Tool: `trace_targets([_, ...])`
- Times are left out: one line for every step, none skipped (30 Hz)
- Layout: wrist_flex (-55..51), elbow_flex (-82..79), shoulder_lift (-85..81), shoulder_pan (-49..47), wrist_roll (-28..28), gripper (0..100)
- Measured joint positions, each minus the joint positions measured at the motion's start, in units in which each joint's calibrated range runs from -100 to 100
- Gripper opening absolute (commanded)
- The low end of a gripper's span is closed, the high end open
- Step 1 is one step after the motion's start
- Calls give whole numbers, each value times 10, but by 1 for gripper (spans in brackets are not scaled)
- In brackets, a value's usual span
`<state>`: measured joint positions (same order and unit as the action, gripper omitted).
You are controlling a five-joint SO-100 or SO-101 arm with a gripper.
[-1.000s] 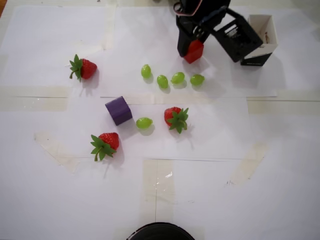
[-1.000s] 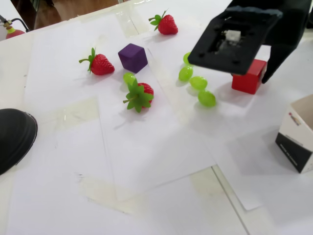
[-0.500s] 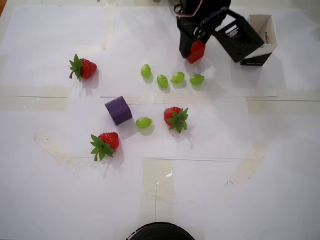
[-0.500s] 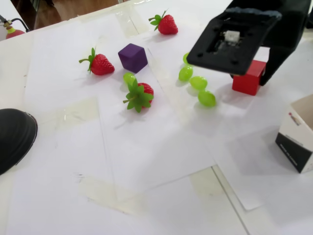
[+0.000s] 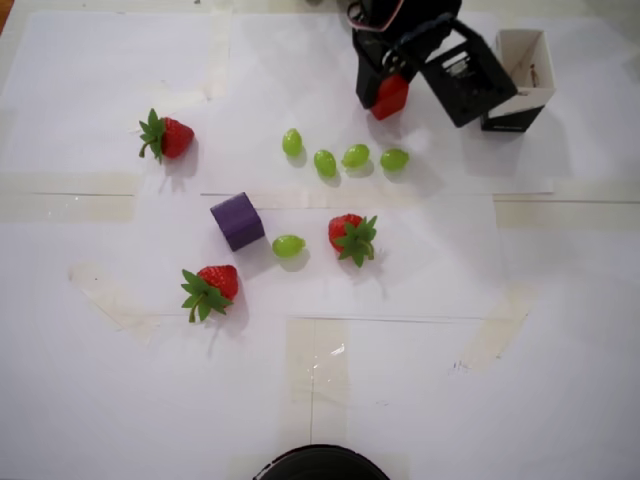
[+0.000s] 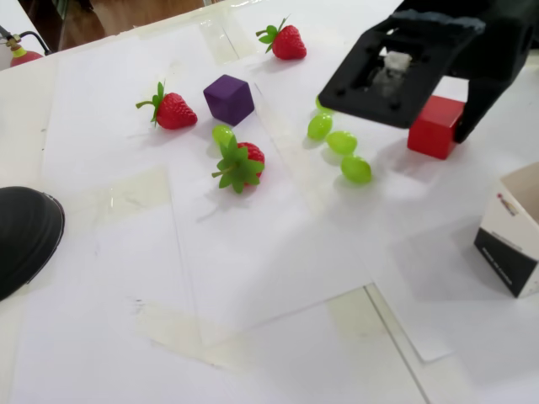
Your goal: Put the red cube on top of the purple cube
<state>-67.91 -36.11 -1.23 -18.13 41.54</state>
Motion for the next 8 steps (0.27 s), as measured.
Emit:
trace_targets([-6, 0, -5, 3, 0, 0])
trace_targets([-10, 1, -11, 5, 0, 0])
trace_targets([-17, 4, -18, 7, 0, 0])
trace_targets([-25, 8, -25, 10, 0, 0])
trace_targets([-33, 14, -33, 13, 0, 0])
trace_targets([-40, 21, -40, 17, 0, 0])
trace_targets([-47, 29, -47, 21, 0, 0])
trace_targets([-58, 40, -55, 26, 0, 0])
